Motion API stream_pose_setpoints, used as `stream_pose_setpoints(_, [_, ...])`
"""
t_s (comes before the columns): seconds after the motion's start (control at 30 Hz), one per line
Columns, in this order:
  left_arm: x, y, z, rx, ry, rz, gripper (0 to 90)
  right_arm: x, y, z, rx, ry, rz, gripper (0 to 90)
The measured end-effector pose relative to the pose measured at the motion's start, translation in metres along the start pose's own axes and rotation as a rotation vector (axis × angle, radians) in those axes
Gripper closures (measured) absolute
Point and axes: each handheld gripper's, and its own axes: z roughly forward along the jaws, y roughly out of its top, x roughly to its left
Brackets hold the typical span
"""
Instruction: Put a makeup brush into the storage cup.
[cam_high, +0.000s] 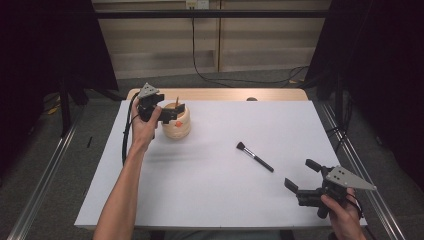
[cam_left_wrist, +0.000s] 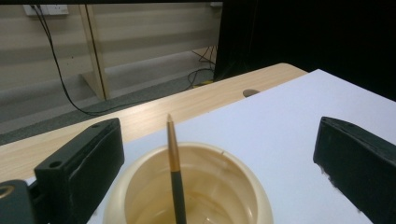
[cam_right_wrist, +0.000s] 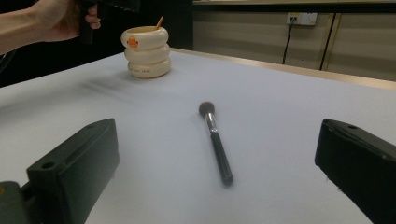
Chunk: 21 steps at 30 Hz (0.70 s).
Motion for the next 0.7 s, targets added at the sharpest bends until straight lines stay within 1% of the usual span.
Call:
stream_pose_setpoints(0.13, [-0.003, 0.002, -0.007, -0.013, 0.002, -0.008, 2.0, 0.0, 0.0, -0.001, -0.001, -0.001, 0.0, 0.0])
stream_pose_setpoints(0.2, [-0.006, 0.002, -0.013, -0.051, 0.015, -0.006, 1.9, 0.0, 0.0, -0.001, -0.003, -0.004, 0.003, 0.0])
stream_pose_setpoints(0.27, [-0.008, 0.002, -0.019, -0.058, 0.049, 0.029, 1.9, 0.0, 0.0, -0.001, -0.004, -0.004, 0.002, 0.0])
stream_pose_setpoints(0.37, [-0.01, 0.002, -0.026, -0.075, 0.037, 0.014, 1.6, 0.0, 0.0, -0.001, -0.001, -0.002, -0.004, 0.0])
stream_pose_setpoints(0.47, [-0.013, 0.001, -0.032, -0.075, 0.038, 0.021, 1.6, 0.0, 0.0, -0.001, -0.001, -0.001, -0.003, 0.0])
stream_pose_setpoints(0.5, [-0.015, 0.0, -0.036, -0.077, 0.053, 0.038, 1.9, 0.0, 0.0, -0.001, 0.0, 0.0, -0.004, 0.0])
stream_pose_setpoints(0.57, [-0.015, -0.001, -0.037, -0.079, 0.06, 0.04, 1.8, 0.0, 0.0, 0.0, -0.001, -0.001, -0.002, 0.0])
stream_pose_setpoints(0.63, [-0.016, -0.005, -0.041, -0.07, 0.049, 0.021, 1.5, 0.0, 0.0, 0.0, -0.001, -0.003, -0.002, 0.0])
stream_pose_setpoints(0.7, [-0.017, -0.006, -0.042, -0.063, 0.055, 0.028, 1.6, 0.0, 0.0, -0.001, -0.001, -0.002, -0.003, 0.0])
